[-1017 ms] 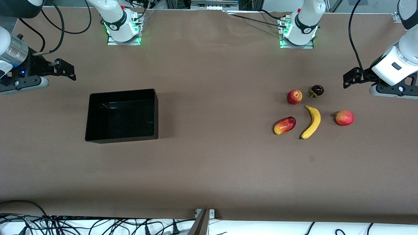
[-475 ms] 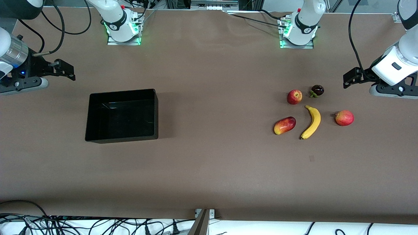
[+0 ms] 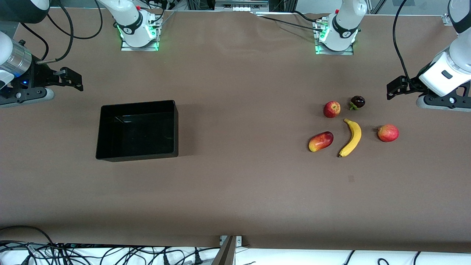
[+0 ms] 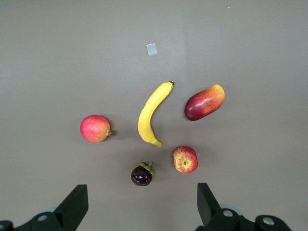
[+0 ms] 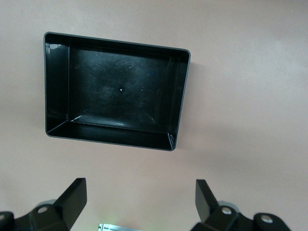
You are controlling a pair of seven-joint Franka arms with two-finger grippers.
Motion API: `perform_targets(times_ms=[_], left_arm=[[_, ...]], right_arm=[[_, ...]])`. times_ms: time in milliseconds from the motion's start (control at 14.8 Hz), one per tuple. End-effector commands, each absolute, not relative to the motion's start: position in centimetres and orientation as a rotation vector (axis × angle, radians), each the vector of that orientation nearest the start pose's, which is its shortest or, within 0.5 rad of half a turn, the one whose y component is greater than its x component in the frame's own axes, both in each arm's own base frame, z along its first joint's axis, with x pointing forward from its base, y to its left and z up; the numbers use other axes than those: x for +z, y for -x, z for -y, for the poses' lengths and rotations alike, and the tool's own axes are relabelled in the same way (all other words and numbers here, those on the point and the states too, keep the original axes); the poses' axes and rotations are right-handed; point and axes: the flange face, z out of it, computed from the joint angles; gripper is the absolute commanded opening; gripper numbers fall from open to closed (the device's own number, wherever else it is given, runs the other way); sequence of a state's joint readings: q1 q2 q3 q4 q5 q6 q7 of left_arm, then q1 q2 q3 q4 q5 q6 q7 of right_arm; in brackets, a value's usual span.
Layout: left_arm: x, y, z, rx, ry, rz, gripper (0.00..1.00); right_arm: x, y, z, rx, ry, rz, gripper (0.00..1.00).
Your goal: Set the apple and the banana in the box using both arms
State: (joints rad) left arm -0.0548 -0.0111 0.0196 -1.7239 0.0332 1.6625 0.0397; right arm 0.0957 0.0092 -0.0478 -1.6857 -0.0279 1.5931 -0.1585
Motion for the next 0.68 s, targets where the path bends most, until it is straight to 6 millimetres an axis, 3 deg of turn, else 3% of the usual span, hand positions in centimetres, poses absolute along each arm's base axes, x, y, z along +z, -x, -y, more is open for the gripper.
perform_targets(times_ms=[0,136,339,475,610], left_arm=[[57.6,-55.2,1.5,0.074,3.107,-0.117,1.0],[57.5,-55.2,1.5,0.079,3.107,-0.114,1.0],[56.6,-54.8,1.5,0.157,3.105,-0.104,1.0],[53.9,-54.9,2.3,0.317,3.088,-0.124,1.0],[48.9,-55.2,2.9,0.566,3.047,-0.127,1.0]], right_arm=[[56.4,-55.6,-2.2,0.199,3.158,0.333,1.0],[54.2,-56.3,-1.8,0.24,3.155,0.322,1.0],[48.1,-57.7,-1.0,0.278,3.155,0.305,1.0],[44.3,-58.7,0.3,0.284,3.156,0.293,1.0],[40.4,-59.9,1.6,0.281,3.159,0.291,1.0]])
